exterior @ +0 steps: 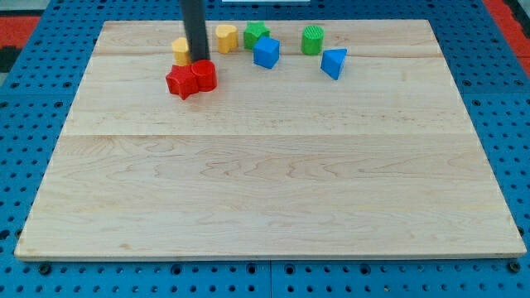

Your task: Push the yellow hexagon to the top left

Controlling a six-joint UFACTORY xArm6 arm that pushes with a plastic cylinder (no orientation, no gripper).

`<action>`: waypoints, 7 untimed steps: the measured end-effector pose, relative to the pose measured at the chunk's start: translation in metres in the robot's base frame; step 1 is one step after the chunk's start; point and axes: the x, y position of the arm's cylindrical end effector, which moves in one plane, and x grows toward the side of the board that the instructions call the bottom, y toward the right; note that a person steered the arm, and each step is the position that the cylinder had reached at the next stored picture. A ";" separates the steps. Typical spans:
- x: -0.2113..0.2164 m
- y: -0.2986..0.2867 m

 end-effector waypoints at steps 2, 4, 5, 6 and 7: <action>-0.049 -0.048; -0.056 -0.063; -0.056 -0.063; -0.056 -0.065; -0.083 -0.015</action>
